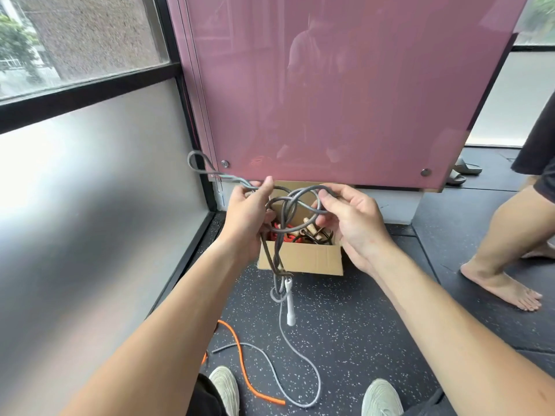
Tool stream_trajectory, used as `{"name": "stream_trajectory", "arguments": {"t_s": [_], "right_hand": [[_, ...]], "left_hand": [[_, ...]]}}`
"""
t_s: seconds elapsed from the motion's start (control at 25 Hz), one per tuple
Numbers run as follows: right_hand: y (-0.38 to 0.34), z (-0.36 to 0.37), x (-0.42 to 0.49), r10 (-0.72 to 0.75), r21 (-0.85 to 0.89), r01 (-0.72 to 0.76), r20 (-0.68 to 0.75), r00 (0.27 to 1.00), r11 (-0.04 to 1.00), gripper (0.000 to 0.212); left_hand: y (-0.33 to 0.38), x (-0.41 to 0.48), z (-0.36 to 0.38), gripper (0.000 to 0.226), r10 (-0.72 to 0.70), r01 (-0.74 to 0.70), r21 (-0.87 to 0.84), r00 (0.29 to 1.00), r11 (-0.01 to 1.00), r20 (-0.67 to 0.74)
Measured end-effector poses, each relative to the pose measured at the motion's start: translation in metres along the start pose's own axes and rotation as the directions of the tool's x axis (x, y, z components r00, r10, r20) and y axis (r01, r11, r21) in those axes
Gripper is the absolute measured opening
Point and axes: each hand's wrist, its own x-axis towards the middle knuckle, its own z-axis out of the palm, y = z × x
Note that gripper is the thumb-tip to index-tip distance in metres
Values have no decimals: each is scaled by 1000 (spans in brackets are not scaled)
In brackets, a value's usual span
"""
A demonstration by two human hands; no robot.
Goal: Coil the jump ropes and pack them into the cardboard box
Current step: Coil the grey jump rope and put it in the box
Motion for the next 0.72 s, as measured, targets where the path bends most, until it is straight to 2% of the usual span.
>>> {"name": "stream_trajectory", "arguments": {"t_s": [0.08,0.16,0.2,0.32,0.36,0.44,0.52,0.6,0.64,0.72], "right_hand": [[-2,-3,2,45,178,-44,-4,999,983,12],[-3,-5,3,87,278,-70,-51,995,958,8],[-2,-5,4,116,277,-84,-100,988,957,9],[1,-5,6,176,193,-130,-242,954,972,11],[-1,-6,6,188,198,-140,-249,950,970,14],[-9,-9,6,206,218,-169,-155,966,961,28],[-14,-13,4,158,64,-157,0,987,985,46],[-9,-14,0,24,-218,-9,65,998,976,49],[-2,-13,-2,-81,-352,99,65,995,931,45],[11,-10,-4,-328,-595,300,65,943,746,34]], "left_hand": [[2,-4,-3,18,-92,75,82,970,994,226],[0,-7,-3,15,-117,63,134,891,989,439],[-3,-7,-3,13,-102,31,155,872,987,479],[-12,-3,3,23,-58,-46,251,919,967,390],[-15,-2,5,27,-54,-44,254,930,966,364],[-16,-2,6,23,-64,1,191,946,982,319],[-15,-1,4,22,-89,55,131,960,990,267],[-14,-1,1,24,-93,72,102,970,992,225],[-15,-1,0,24,-88,68,102,973,992,212],[-17,0,0,22,-76,53,123,978,991,193]]}}
